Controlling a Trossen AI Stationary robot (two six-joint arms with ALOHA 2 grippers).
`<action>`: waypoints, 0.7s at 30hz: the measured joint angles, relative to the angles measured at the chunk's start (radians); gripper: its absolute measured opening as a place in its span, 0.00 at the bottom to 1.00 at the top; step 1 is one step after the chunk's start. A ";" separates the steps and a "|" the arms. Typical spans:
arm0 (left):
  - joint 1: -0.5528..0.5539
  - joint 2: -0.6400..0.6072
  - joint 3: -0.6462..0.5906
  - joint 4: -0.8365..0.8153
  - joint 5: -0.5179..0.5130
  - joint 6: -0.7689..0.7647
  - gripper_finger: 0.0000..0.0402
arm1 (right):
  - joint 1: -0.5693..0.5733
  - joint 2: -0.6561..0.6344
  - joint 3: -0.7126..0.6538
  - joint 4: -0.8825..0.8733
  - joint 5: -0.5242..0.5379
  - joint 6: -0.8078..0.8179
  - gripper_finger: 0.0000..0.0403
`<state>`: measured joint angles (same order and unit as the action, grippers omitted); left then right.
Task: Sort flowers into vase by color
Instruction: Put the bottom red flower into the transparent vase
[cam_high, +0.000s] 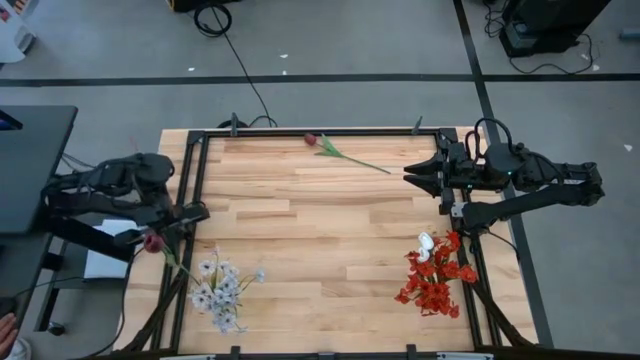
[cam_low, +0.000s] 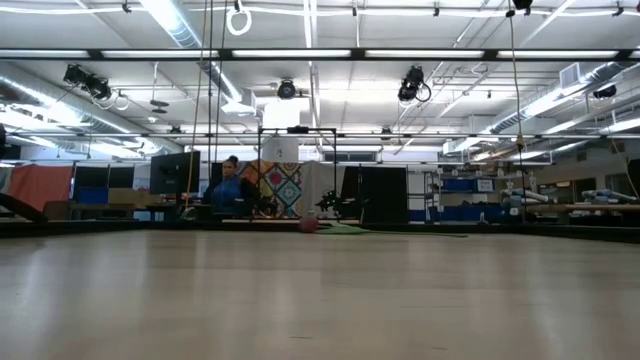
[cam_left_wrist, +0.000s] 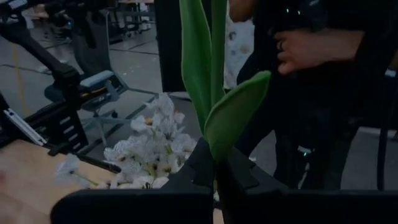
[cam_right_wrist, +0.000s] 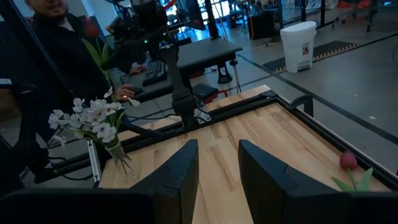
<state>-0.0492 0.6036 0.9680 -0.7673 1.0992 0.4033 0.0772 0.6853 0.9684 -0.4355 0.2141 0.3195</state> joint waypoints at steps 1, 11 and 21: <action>-0.008 0.000 -0.007 0.001 -0.006 0.009 0.01 | 0.000 0.000 0.000 0.000 0.000 0.000 0.30; -0.083 0.031 -0.028 0.001 -0.047 0.084 0.02 | 0.000 0.000 0.000 0.000 0.000 0.000 0.30; -0.228 0.112 -0.028 0.017 -0.146 0.117 0.02 | 0.000 0.000 0.000 0.000 0.000 0.000 0.30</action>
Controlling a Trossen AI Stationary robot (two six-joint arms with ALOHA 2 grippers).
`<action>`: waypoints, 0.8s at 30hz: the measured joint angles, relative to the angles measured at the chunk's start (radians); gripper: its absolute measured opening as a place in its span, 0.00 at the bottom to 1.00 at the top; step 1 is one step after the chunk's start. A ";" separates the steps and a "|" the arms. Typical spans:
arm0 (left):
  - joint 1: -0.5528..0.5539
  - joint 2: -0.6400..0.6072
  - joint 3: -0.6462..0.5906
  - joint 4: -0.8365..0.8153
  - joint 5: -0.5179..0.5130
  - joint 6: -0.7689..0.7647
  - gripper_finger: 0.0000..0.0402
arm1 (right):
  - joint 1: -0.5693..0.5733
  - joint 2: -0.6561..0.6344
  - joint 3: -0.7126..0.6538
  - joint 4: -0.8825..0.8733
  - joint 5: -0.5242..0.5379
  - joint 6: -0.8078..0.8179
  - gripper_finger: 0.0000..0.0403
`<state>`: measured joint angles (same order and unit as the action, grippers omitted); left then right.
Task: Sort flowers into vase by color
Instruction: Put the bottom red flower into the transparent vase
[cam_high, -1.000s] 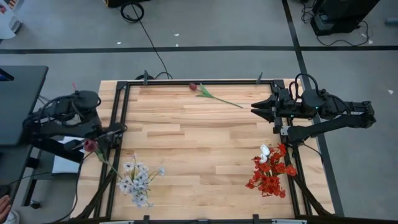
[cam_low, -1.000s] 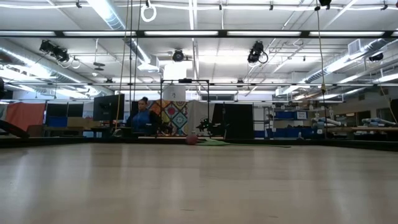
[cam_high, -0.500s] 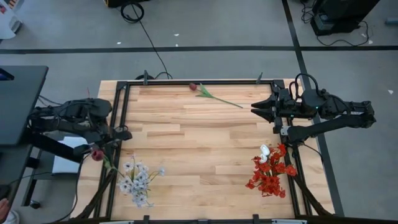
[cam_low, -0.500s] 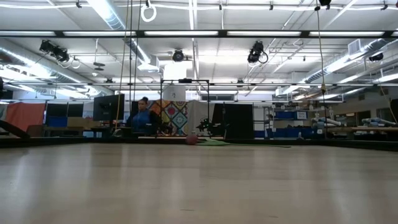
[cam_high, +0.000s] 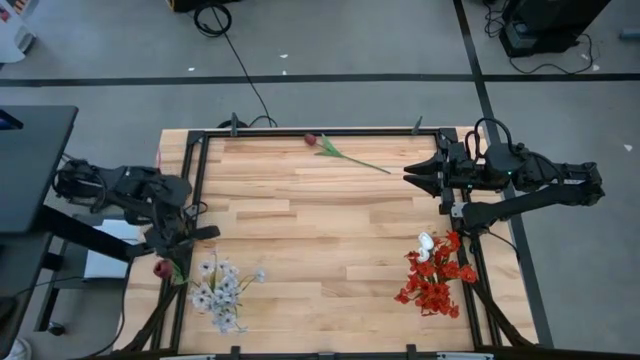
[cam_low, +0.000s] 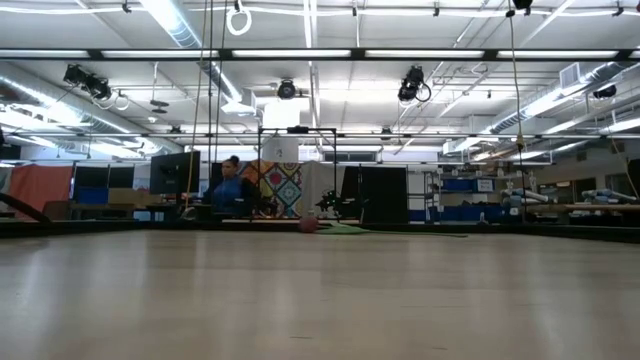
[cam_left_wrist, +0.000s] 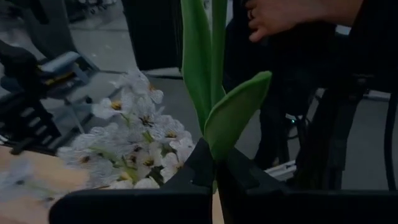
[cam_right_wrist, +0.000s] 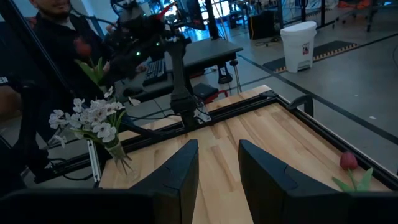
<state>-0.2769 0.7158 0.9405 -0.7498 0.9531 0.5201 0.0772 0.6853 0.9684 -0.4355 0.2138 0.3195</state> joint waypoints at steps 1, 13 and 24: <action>-0.015 0.012 0.000 0.000 -0.014 0.000 0.02 | 0.000 0.000 0.000 0.000 0.000 0.000 0.30; -0.088 0.077 0.000 0.028 -0.087 -0.021 0.17 | 0.000 0.000 0.000 0.000 0.000 0.000 0.30; -0.088 0.077 0.061 0.059 -0.105 -0.104 0.24 | 0.000 0.000 0.000 0.000 0.000 0.000 0.30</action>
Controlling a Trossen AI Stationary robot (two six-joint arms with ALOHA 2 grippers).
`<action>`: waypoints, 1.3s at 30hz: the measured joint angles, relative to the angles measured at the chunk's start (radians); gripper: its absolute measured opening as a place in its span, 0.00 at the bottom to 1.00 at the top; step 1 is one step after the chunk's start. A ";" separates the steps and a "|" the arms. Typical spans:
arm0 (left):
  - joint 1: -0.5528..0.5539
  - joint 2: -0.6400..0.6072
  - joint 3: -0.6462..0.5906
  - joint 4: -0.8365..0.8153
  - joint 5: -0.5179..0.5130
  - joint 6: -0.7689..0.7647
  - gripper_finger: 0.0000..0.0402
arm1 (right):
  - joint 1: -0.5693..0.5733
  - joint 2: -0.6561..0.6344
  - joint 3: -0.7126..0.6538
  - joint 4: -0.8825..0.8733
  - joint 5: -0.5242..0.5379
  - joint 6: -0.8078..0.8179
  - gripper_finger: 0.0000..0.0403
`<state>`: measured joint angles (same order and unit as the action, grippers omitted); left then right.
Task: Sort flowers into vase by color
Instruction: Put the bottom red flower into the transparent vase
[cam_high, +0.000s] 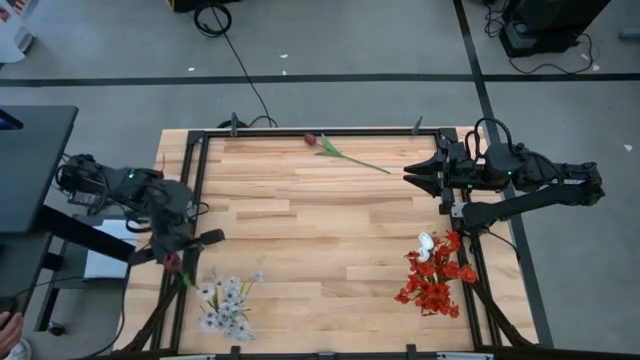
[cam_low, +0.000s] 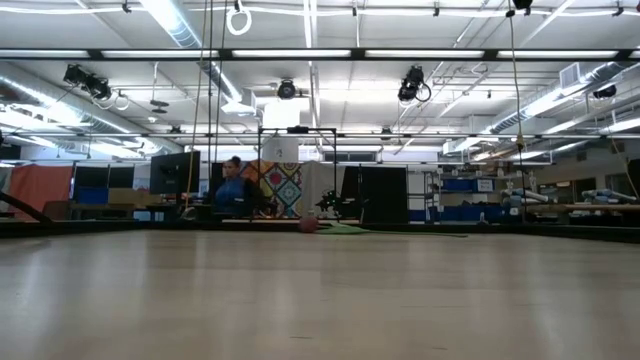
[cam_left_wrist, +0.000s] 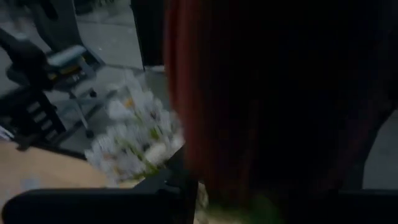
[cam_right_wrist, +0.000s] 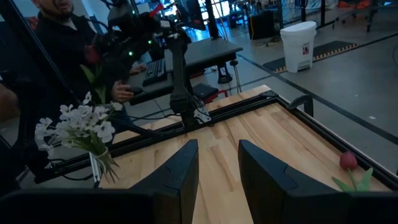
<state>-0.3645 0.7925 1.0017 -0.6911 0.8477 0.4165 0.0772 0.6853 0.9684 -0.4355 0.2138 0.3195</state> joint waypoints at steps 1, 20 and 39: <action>0.000 0.000 0.008 0.015 0.001 -0.008 0.24 | 0.000 0.000 0.000 0.000 0.000 0.000 0.30; -0.177 0.098 0.017 0.378 -0.070 -0.189 0.24 | 0.000 0.000 0.000 0.000 0.000 0.000 0.30; -0.211 0.235 0.017 0.486 -0.122 -0.162 0.24 | 0.000 0.000 0.000 0.000 0.000 0.000 0.30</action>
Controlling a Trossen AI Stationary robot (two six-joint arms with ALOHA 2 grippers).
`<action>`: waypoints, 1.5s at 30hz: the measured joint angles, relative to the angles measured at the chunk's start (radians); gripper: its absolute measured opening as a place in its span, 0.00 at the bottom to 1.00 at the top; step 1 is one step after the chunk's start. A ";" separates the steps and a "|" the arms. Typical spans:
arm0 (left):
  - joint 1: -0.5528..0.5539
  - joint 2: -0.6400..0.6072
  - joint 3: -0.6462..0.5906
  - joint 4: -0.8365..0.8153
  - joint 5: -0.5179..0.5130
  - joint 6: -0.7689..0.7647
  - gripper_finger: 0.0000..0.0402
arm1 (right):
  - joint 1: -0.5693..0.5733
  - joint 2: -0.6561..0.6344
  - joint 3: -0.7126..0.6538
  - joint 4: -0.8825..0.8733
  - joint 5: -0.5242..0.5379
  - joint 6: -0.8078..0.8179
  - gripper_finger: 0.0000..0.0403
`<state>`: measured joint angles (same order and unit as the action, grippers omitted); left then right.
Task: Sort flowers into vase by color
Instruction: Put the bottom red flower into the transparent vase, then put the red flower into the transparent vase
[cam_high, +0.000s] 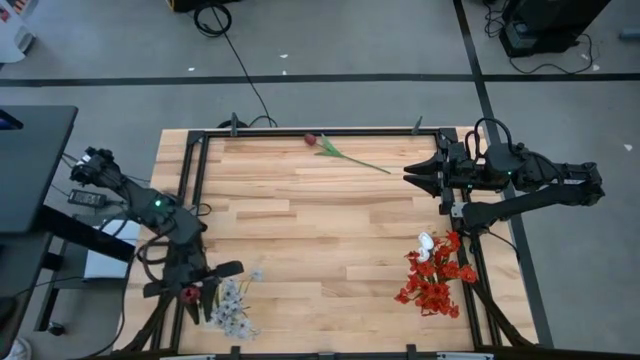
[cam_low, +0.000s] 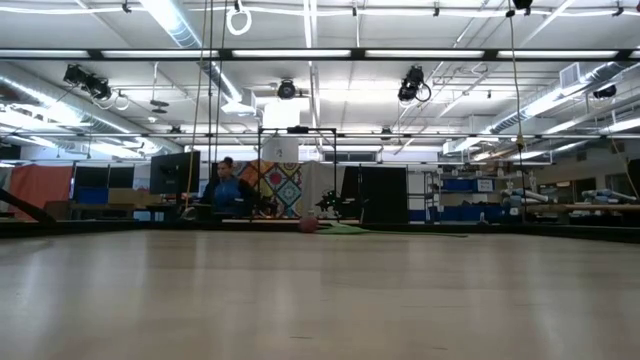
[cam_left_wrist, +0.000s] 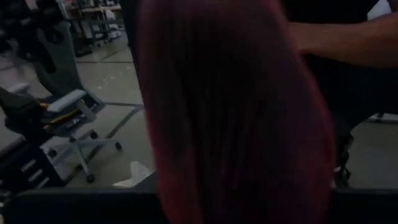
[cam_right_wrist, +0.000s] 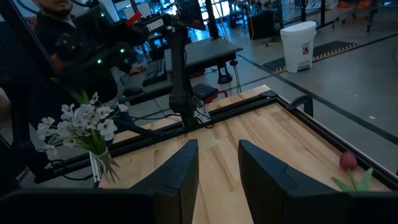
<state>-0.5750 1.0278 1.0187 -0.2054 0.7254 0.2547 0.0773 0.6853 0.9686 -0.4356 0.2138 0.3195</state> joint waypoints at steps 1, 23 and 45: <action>-0.006 0.005 0.000 -0.003 0.000 0.000 0.24 | 0.000 0.000 0.000 0.000 0.000 0.000 0.30; -0.116 0.036 0.047 -0.162 -0.258 0.044 0.71 | 0.000 0.000 0.000 0.000 0.000 0.000 0.30; 0.258 0.012 0.482 -0.781 -0.576 -0.087 0.71 | 0.000 0.000 0.000 0.000 0.000 0.000 0.30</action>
<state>-0.3166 1.0396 1.5004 -0.9863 0.1490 0.1677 0.0776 0.6852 0.9688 -0.4358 0.2138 0.3195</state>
